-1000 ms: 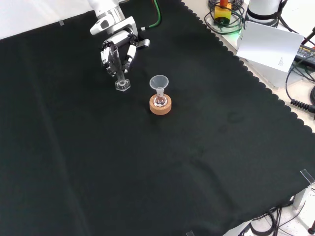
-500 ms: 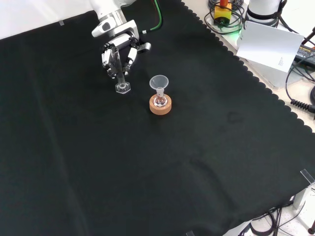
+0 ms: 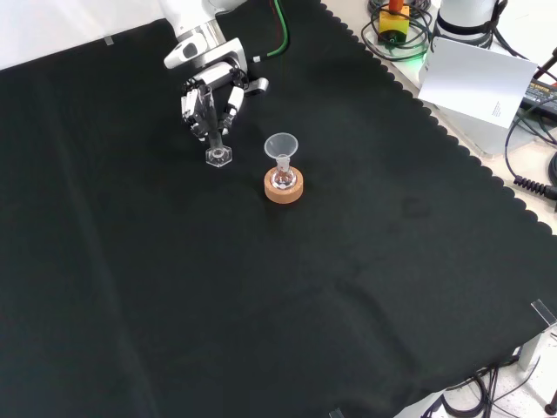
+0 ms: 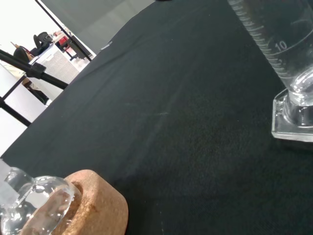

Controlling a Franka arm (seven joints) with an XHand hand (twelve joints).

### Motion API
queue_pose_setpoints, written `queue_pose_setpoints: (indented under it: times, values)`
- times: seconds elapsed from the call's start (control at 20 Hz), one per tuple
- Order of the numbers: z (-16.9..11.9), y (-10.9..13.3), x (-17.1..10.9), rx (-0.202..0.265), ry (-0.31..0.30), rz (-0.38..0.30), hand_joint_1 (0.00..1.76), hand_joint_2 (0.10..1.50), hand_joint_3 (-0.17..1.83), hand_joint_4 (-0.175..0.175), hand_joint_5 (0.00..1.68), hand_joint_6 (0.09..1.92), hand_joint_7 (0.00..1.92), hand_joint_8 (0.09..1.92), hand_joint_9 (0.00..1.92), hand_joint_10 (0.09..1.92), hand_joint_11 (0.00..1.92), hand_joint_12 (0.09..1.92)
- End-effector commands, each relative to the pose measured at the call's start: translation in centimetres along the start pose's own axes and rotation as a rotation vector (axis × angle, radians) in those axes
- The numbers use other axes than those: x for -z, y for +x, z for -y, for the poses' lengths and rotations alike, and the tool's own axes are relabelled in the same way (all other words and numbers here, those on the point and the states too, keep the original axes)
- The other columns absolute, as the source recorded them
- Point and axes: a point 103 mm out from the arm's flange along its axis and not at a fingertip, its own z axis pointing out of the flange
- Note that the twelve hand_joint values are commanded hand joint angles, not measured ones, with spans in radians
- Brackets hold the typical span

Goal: Put the graduated cylinder back on the table.

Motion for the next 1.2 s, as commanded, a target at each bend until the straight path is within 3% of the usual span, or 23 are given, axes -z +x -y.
queue_pose_setpoints:
  times: [0.05, 0.15, 0.25, 0.4, 1.0, 1.2]
  values:
    - [0.1, -0.1, 0.4, -0.001, 0.005, -0.011, 1.17, 1.18, 0.0, -0.175, 0.84, 1.2, 0.86, 0.95, 1.28, 0.09, 1.02, 0.93]
    - [0.0, 0.0, 0.5, -0.005, 0.008, -0.017, 1.14, 1.17, 0.0, -0.165, 0.88, 1.15, 0.89, 0.75, 1.27, 0.09, 1.03, 0.94]
    - [0.0, 0.0, 0.7, -0.01, 0.015, -0.017, 1.15, 1.14, -0.07, -0.082, 0.85, 0.92, 0.89, 0.65, 1.25, 0.09, 0.98, 0.97]
    - [-0.1, 0.0, 0.9, -0.019, 0.026, -0.016, 1.13, 1.12, -0.16, -0.032, 0.82, 0.75, 0.85, 0.58, 1.2, 0.09, 0.85, 1.06]
    - [-0.4, 0.0, 1.7, -0.057, 0.049, 0.012, 1.04, 1.05, -0.17, -0.031, 0.68, 0.69, 0.74, 0.57, 1.08, 0.09, 0.63, 1.21]
    - [-0.7, 0.1, 2.6, -0.062, 0.043, 0.01, 0.98, 1.01, -0.17, -0.052, 0.48, 0.62, 0.61, 0.6, 0.98, 0.09, 0.52, 1.26]
